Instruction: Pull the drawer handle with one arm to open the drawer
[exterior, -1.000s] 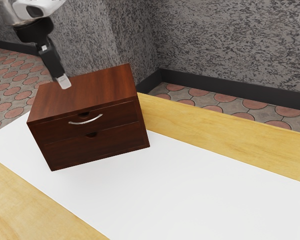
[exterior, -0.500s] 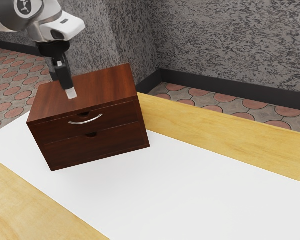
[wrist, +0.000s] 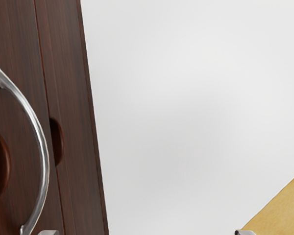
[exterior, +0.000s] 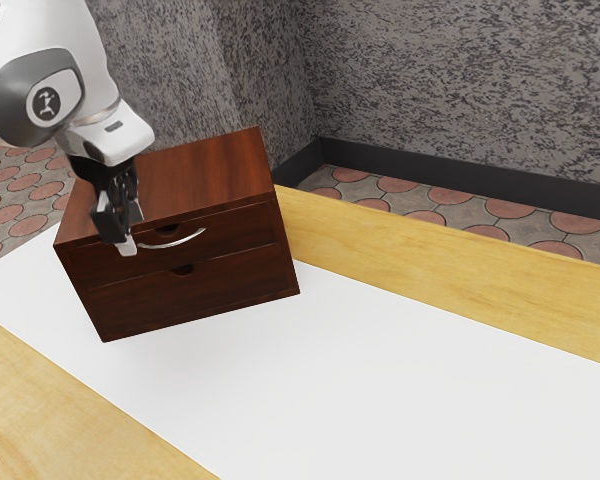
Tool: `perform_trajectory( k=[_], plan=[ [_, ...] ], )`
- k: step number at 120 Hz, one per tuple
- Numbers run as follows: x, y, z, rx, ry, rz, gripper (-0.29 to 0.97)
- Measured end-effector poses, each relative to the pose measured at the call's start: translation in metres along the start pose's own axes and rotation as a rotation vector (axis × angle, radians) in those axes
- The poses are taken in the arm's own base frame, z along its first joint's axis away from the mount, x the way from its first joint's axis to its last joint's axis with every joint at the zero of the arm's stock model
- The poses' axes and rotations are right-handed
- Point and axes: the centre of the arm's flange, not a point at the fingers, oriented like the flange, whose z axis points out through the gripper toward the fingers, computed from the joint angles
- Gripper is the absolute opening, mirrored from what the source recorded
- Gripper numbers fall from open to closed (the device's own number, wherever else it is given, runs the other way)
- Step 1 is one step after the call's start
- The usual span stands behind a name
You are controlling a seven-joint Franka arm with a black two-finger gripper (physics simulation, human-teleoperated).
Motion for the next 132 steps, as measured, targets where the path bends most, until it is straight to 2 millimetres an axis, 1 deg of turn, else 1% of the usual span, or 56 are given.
perform_trajectory(
  k=[6,24,45,54,61,75,82,92,101,105,112,122,124,132],
  plan=[
    [0.000,-0.004,0.011,0.007,0.001,0.004,0.41],
    [0.001,-0.017,0.032,0.053,0.024,-0.007,0.32],
    [-0.001,-0.034,0.050,0.090,0.040,-0.032,0.27],
    [0.000,-0.041,0.063,0.081,0.056,-0.050,0.26],
    [0.000,-0.046,0.069,0.078,0.069,-0.062,0.25],
    [-0.001,-0.047,0.077,0.071,0.088,-0.080,0.13],
    [0.000,-0.043,0.084,0.059,0.092,-0.082,0.09],
    [0.002,-0.032,0.086,0.052,0.102,-0.078,-0.04],
    [0.003,-0.011,0.076,0.053,0.121,-0.058,-0.05],
    [0.004,0.003,0.073,0.052,0.125,-0.040,-0.06],
    [0.012,0.022,0.073,0.045,0.126,-0.007,-0.08],
    [0.015,0.040,0.074,0.041,0.128,0.018,-0.10],
    [0.015,0.044,0.074,0.041,0.129,0.022,-0.12],
    [0.015,0.058,0.073,0.038,0.137,0.038,-0.11]
  ],
)
